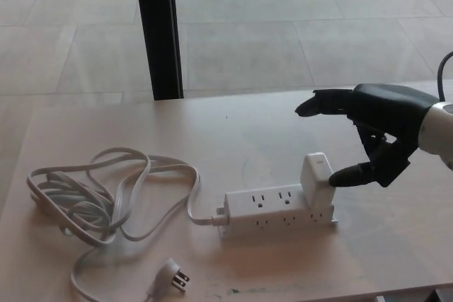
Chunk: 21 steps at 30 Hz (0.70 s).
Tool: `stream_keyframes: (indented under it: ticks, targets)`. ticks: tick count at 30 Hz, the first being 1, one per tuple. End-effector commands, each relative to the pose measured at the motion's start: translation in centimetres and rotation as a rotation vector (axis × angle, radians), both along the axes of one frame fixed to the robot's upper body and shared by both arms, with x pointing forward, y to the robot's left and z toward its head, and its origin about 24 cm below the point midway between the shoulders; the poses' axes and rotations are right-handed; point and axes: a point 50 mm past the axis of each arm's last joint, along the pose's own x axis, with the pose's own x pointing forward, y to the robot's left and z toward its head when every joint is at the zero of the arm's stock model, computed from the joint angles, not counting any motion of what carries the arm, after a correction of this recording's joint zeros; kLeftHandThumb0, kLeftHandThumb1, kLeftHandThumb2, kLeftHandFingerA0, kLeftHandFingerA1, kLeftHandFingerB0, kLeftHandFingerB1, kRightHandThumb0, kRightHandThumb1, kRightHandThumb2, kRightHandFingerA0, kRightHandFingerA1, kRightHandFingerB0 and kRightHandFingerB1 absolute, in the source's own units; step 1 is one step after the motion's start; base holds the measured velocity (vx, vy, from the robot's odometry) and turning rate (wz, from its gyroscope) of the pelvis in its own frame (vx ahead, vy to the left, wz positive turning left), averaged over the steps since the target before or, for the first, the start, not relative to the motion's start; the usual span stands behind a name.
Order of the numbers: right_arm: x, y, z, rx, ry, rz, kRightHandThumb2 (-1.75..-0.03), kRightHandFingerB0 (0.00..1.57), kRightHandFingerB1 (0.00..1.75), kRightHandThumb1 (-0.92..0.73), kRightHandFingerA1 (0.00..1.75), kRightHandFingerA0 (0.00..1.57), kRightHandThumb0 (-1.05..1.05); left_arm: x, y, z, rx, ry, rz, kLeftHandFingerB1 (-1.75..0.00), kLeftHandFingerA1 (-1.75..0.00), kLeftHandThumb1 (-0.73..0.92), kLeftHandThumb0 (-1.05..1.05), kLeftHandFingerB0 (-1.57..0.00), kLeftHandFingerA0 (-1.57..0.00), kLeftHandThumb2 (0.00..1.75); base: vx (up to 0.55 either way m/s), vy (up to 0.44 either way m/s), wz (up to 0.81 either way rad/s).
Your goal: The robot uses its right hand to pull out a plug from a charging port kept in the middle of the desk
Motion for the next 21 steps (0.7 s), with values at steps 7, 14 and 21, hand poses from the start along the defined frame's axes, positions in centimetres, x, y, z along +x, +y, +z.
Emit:
stream_keyframes:
  ticks: [7,14,21]
  targets:
    - [-0.2,0.0,-1.4,-0.153,0.012,0.016,-0.59,0.17,0.33,-0.59,1.60,0.79,-0.89,-0.1,1.1,1.1,0.019,-0.032,0.001,-0.39,-0.54,0.92,-0.89,-0.24,-0.60,0.83,0.00,0.000,0.00]
    - [0.1,0.7,-2.0,-0.126,0.013,0.023,-0.58,0.19,0.33,-0.57,1.61,0.81,-0.86,0.0,1.0,1.1,0.021,-0.034,0.001,-0.38,-0.54,0.92,-0.88,-0.25,-0.62,0.84,0.00,0.000,0.00]
    - [1.1,0.0,-2.6,-0.136,0.041,-0.055,-0.58,0.16,0.33,-0.58,1.61,0.75,-0.87,0.1,1.0,1.1,0.015,-0.038,0.003,-0.38,-0.53,0.92,-0.90,-0.25,-0.63,0.84,0.00,0.000,0.00]
